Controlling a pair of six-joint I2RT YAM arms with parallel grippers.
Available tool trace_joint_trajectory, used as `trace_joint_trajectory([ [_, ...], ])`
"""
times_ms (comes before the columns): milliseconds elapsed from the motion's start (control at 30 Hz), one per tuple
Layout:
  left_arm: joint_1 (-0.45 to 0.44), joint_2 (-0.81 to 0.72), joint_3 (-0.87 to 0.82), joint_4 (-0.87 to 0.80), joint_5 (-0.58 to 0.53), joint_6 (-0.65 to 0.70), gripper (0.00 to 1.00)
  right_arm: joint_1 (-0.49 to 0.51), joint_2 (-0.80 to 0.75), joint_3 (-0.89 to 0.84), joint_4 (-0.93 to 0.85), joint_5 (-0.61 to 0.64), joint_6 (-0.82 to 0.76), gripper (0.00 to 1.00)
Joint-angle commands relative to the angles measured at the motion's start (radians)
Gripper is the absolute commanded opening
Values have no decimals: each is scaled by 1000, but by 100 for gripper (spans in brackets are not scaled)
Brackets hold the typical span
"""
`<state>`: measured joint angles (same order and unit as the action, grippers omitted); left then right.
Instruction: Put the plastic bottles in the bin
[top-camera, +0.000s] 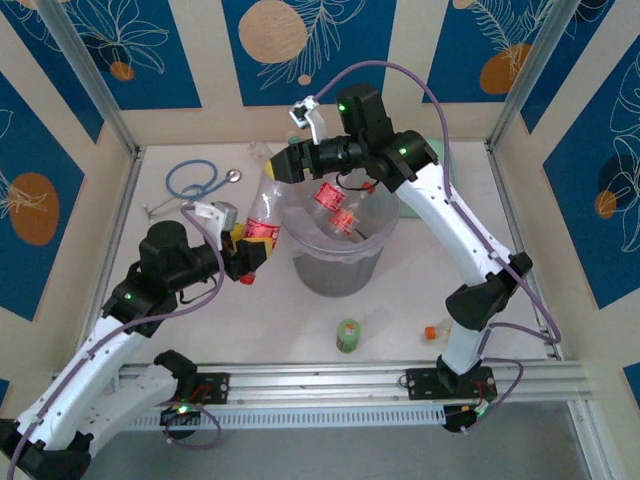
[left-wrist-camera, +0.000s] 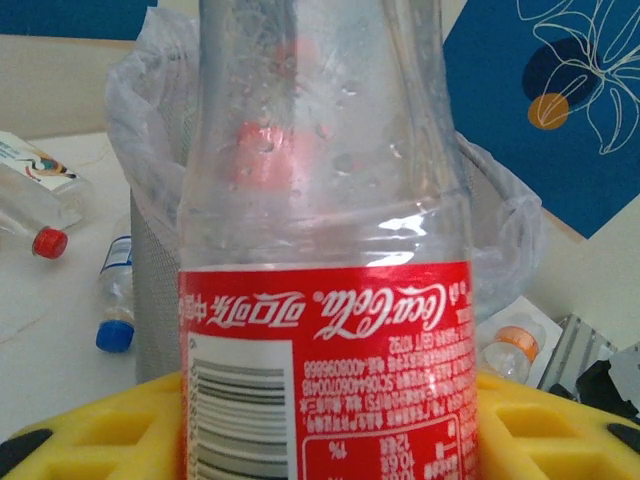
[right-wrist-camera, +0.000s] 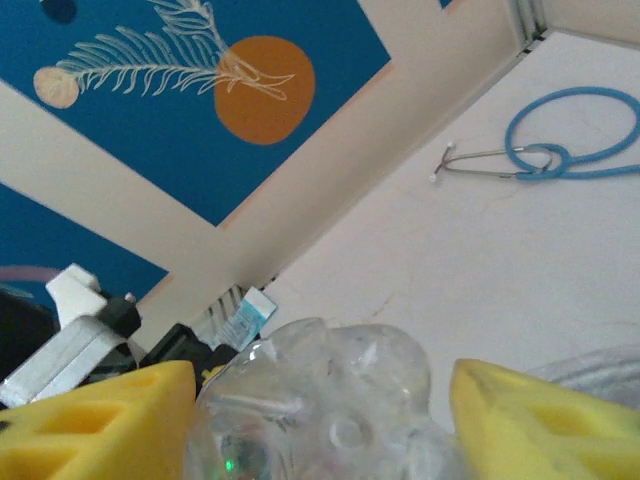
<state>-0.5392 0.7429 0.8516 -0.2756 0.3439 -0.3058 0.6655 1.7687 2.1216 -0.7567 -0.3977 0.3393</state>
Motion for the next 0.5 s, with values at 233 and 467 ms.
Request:
trace_joint_trajectory([
  [233,-11,-20,26,97,-53,-108,100,-40,-124,73,-59,22,-44,38],
  [467,-11,-35,27,72,-161,-137,100,-228,-281,79,-57,73,-59,22],
])
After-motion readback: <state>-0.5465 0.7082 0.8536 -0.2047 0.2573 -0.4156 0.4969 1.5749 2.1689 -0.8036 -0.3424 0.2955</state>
